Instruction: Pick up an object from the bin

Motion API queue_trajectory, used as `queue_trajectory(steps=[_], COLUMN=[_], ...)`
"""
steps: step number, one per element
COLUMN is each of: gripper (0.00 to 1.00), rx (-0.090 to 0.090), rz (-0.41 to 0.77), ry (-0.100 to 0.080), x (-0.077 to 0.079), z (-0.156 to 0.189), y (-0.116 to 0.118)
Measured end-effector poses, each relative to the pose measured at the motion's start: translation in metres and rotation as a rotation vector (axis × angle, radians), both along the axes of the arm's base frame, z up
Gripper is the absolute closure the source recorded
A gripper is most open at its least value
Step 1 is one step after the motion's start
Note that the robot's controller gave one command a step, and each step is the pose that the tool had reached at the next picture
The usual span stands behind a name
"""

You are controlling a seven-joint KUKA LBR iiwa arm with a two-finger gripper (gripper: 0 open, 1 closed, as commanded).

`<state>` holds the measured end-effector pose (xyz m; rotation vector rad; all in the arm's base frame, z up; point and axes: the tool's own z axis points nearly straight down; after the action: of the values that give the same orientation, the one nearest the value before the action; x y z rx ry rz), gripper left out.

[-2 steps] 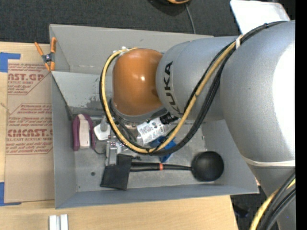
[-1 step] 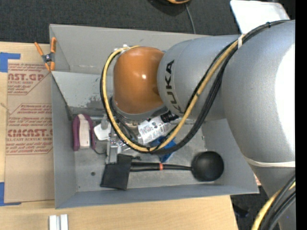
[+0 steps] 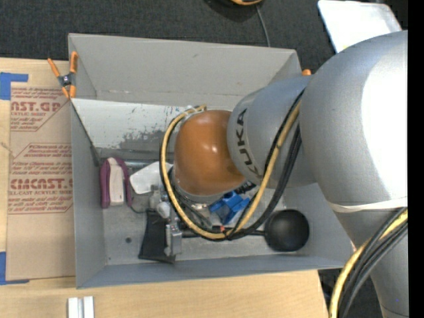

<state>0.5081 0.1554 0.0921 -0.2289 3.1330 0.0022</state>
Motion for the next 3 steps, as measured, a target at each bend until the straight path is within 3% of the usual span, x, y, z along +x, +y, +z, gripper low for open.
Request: queue_trajectory(steps=[1,2,3], gripper=[0.0,0.0,0.0], rx=[0.007,0.001,0.007], rz=[0.075,0.378,0.207], ry=[-0.024,-0.008,-0.02], x=[-0.023,-0.011,-0.018], z=[-0.02,-0.022,-0.021], y=[-0.019,0.033,0.009])
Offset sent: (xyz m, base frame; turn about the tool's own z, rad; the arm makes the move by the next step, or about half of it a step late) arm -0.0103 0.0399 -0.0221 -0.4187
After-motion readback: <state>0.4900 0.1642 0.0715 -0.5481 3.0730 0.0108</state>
